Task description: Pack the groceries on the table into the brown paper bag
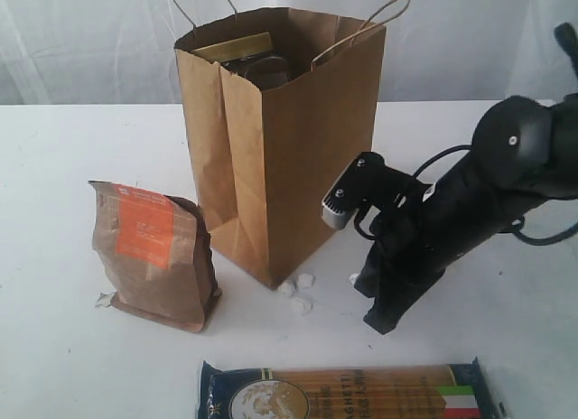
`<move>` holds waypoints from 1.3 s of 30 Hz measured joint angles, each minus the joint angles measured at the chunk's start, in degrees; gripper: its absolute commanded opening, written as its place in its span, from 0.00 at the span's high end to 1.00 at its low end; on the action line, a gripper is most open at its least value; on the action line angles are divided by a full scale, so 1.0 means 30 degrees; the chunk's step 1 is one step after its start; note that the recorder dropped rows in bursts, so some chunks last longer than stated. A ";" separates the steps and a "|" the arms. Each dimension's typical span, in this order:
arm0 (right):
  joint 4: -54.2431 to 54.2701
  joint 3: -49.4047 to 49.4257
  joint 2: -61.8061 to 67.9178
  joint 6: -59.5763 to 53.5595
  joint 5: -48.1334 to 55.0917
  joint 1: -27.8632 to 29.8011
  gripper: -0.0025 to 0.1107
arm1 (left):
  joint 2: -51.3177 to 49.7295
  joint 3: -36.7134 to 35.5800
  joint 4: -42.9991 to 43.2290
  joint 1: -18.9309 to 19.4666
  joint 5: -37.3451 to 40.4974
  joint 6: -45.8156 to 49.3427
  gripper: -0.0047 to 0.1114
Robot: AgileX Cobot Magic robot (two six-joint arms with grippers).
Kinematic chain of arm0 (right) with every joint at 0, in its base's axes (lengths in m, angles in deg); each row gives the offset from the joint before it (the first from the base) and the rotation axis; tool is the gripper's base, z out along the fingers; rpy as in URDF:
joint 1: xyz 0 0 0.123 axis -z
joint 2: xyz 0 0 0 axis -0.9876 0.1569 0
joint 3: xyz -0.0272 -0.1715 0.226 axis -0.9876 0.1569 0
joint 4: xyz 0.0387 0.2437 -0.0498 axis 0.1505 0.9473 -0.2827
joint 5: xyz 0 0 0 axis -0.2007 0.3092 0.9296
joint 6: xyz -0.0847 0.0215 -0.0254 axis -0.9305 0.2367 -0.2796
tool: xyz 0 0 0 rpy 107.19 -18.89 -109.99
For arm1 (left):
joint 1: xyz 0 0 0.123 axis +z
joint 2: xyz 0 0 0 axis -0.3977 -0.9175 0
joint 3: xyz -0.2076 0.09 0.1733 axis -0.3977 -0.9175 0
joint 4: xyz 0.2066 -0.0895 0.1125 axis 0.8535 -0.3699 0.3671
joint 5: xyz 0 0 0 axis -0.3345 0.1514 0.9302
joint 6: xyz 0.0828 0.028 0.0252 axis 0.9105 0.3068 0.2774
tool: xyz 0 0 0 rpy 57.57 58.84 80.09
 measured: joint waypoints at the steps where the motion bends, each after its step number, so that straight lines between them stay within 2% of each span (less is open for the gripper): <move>1: 0.0000 0.0163 -0.0519 0.0157 0.0107 0.0000 0.98 | 0.0000 0.0000 0.0000 0.0000 0.0000 0.0000 0.96; 21: 0.0065 0.0288 -0.8945 0.1824 0.0852 0.0000 0.98 | 0.0000 0.0000 0.0000 0.0000 0.0000 0.0000 0.96; 39: 0.0278 -0.5980 -1.0199 0.2711 0.0372 0.0000 0.98 | 0.0000 0.0000 0.0000 0.0000 0.0000 0.0000 0.96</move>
